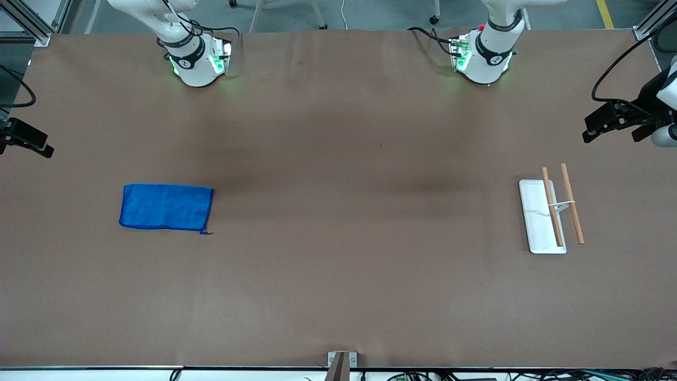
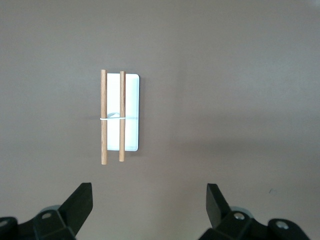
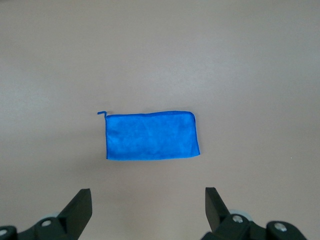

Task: Right arm passes towel to left arm to hang

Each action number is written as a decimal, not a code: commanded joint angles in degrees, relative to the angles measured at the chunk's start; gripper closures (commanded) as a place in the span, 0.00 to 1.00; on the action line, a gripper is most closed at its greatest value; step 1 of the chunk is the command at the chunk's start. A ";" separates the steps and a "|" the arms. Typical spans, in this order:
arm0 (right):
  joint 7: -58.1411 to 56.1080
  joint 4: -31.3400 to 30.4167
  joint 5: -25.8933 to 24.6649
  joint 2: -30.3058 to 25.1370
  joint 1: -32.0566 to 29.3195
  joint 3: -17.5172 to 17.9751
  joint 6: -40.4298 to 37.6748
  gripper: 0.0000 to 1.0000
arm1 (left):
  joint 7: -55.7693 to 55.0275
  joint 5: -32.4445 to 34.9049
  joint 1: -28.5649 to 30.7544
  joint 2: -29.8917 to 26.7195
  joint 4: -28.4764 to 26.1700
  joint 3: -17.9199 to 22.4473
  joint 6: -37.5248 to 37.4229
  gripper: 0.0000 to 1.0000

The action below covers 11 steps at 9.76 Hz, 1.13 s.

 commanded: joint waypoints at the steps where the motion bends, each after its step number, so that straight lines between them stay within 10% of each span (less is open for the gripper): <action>1: 0.35 -3.22 0.26 -0.47 -0.35 0.03 1.09 0.00 | -0.35 -0.63 0.17 1.20 0.39 -0.09 -0.89 0.00; 11: -6.51 -41.80 0.87 13.92 -1.06 0.38 52.99 0.00 | 1.68 -2.12 0.17 1.03 0.31 0.18 -0.80 0.00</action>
